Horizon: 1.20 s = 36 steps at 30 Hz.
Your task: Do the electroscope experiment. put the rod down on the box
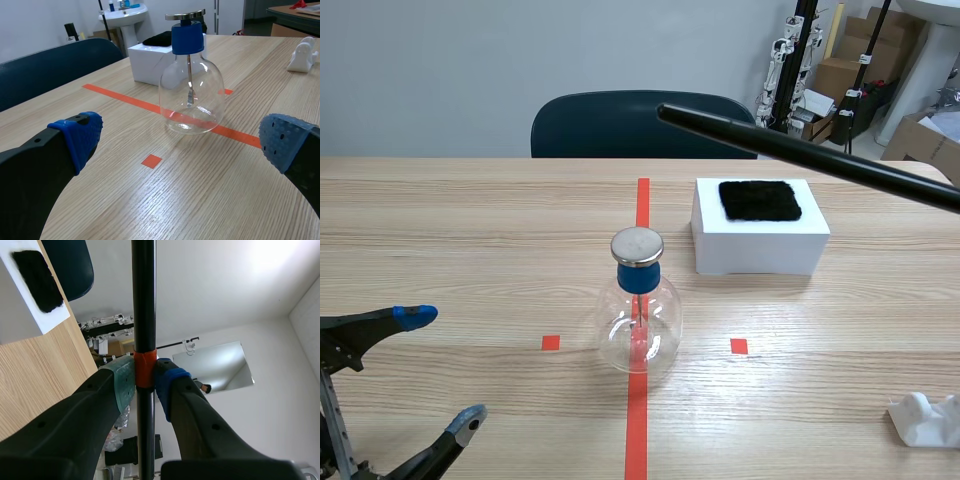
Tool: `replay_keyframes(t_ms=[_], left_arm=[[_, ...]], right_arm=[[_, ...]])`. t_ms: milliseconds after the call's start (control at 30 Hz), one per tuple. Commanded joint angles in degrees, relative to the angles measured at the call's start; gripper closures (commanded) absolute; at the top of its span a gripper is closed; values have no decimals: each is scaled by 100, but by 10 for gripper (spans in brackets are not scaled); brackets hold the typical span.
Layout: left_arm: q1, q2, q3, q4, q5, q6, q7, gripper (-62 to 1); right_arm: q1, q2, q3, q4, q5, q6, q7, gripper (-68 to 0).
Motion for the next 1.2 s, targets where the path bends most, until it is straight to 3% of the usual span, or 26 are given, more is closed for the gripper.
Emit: replay_keyframes(t_ms=[0, 1000, 1167], left_arm=[[-31, -52, -70, 57, -79, 9, -94, -623], [-31, -52, -70, 57, -79, 9, -94, -623], [-31, -52, -70, 57, -79, 9, -94, -623]], right_arm=[[-61, -2, 79, 85, 59, -85, 39, 2], [-92, -2, 79, 85, -39, -83, 33, 3], [-90, 0, 79, 87, 299, -35, -57, 3]])
